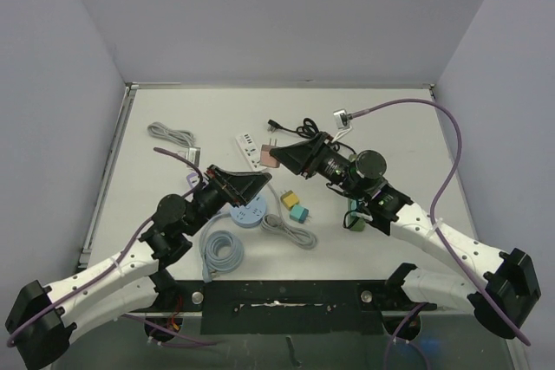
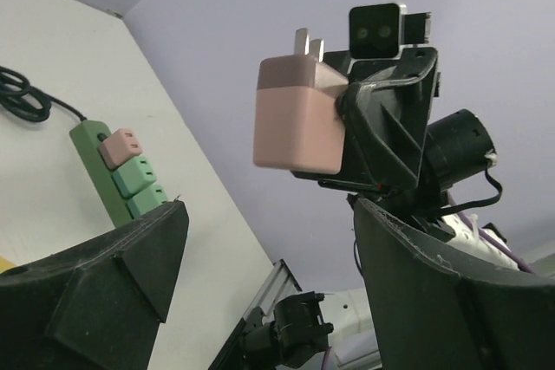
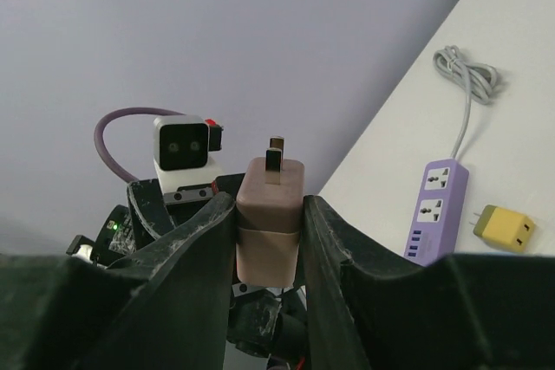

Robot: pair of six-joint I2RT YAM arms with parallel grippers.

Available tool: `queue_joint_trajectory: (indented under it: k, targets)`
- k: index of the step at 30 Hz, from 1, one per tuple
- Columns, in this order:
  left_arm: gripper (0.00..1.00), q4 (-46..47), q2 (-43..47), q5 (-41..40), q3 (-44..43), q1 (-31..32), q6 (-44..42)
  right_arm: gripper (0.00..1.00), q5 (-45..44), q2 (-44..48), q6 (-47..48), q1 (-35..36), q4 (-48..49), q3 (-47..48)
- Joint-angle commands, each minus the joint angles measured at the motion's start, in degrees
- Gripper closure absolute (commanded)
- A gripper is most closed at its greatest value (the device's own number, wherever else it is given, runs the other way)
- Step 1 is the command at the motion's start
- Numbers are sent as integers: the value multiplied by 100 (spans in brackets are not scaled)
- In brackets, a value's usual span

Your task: Insert the plug

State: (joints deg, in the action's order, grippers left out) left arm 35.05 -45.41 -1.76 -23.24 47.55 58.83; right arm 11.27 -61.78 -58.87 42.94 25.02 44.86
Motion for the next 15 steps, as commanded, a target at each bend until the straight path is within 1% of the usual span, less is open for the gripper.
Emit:
queue_joint_trajectory:
  k: [1,4,7,11,15]
  targets:
    - [26,1317,-159,329,-316,-11,-179,80,301,41,-138,51,874,-119]
    - [29,1581,-217,282,-295,-15,-207,80,452,70,-200,57,966,-217]
    - [34,1610,-263,164,-308,-18,-208,80,608,88,-332,65,1271,-383]
    - [49,1736,-373,185,-308,-18,-159,80,666,94,-409,91,1458,-496]
    - [60,1680,-397,219,-337,-17,-193,79,701,83,-419,102,1541,-531]
